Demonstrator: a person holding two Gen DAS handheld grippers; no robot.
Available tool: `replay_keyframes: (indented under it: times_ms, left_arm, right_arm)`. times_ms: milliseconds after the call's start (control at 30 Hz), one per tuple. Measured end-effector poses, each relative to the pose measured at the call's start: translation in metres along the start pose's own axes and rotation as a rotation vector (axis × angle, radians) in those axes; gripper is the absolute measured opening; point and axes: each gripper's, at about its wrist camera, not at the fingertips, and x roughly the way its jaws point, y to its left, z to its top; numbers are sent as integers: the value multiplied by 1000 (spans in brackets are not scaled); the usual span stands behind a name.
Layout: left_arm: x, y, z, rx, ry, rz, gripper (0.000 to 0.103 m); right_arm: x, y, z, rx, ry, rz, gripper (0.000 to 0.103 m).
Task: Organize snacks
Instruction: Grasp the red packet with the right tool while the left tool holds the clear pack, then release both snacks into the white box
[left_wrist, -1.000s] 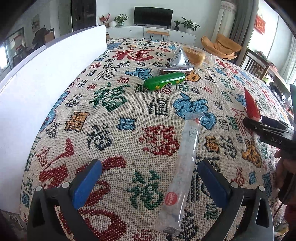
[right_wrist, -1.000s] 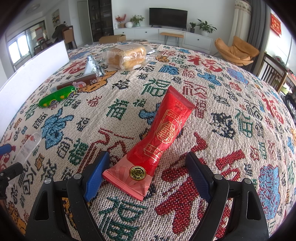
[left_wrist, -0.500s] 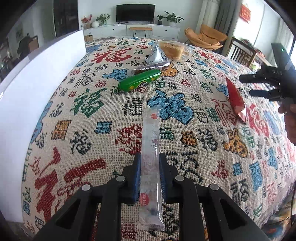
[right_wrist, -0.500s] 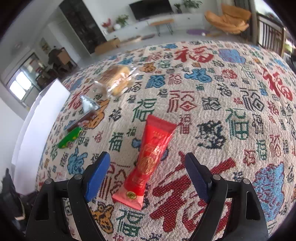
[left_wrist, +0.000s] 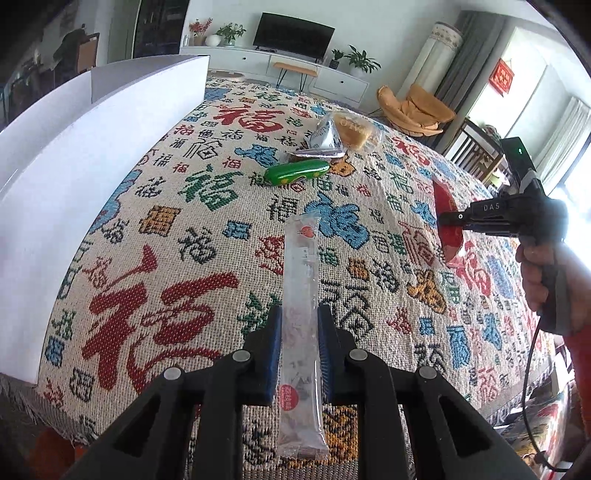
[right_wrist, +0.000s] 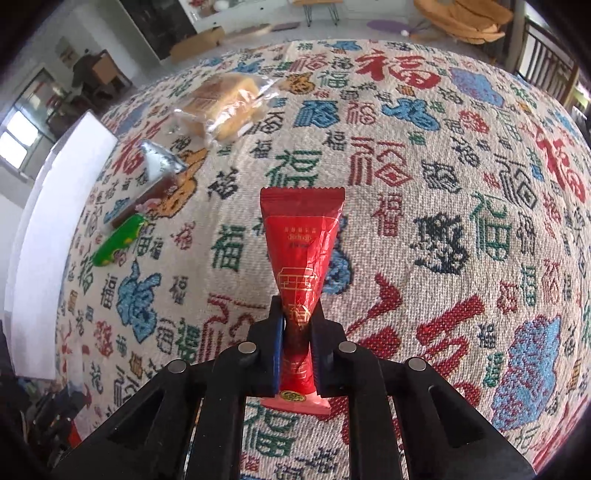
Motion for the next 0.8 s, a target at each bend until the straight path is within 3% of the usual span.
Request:
replay_keyframes:
  times_ms: [133, 267, 400, 567, 667, 733, 800]
  left_arm:
    - [-29, 15, 10, -75, -56, -54, 18]
    - [-77, 46, 34, -142, -154, -61, 18]
    - [-132, 106, 63, -215, -260, 40, 18]
    - [-153, 182, 84, -283, -266, 241, 18]
    - [-149, 212, 84, -311, -241, 349, 21]
    - [-143, 228, 78, -363, -202, 369, 23]
    - [-142, 234, 66, -398, -190, 346, 26]
  right_arm:
    - [-20, 44, 0, -84, -12, 91, 12]
    - [-52, 125, 19, -185, -73, 230, 11]
    - [-87, 236, 41, -329, -126, 383, 11]
    - [-83, 370, 55, -457, -121, 484, 12]
    - [-44, 430, 51, -447, -23, 602, 20]
    - [-20, 453, 41, -428, 24, 638, 55]
    - [-5, 459, 35, -431, 17, 636, 57]
